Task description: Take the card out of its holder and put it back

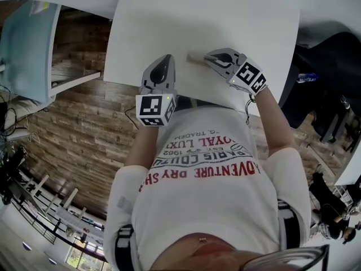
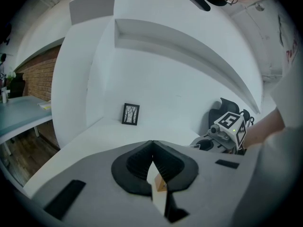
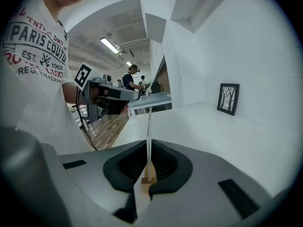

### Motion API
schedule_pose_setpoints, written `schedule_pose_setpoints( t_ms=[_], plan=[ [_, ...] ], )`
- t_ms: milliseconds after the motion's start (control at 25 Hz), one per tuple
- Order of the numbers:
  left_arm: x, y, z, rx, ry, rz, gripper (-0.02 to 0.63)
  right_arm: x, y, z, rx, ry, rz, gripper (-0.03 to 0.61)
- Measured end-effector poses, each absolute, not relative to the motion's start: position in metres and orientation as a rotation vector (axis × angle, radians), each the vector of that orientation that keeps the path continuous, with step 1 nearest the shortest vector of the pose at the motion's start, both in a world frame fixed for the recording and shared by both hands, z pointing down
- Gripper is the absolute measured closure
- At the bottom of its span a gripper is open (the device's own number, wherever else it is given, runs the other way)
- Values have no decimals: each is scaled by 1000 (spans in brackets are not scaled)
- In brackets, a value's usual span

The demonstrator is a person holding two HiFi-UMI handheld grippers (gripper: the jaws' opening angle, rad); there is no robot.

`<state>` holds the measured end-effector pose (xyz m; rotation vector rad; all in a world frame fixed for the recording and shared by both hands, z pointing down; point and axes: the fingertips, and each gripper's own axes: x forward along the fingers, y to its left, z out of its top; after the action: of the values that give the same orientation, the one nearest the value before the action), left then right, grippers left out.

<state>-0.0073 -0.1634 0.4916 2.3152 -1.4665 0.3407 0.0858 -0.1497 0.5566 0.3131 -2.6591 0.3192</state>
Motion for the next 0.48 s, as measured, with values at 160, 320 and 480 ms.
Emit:
schedule_pose_setpoints(
  t_ms=[160, 320, 480],
  plan=[
    [-8, -163, 497, 2317, -1447, 344, 589, 86, -151, 560, 334, -2663, 361, 541],
    [-3, -165, 497, 2326, -1424, 339, 589, 87, -152, 560, 339, -2655, 404, 541],
    [1, -168, 496, 2352, -1397, 342, 589, 87, -156, 563, 375, -2640, 439, 538]
  ],
)
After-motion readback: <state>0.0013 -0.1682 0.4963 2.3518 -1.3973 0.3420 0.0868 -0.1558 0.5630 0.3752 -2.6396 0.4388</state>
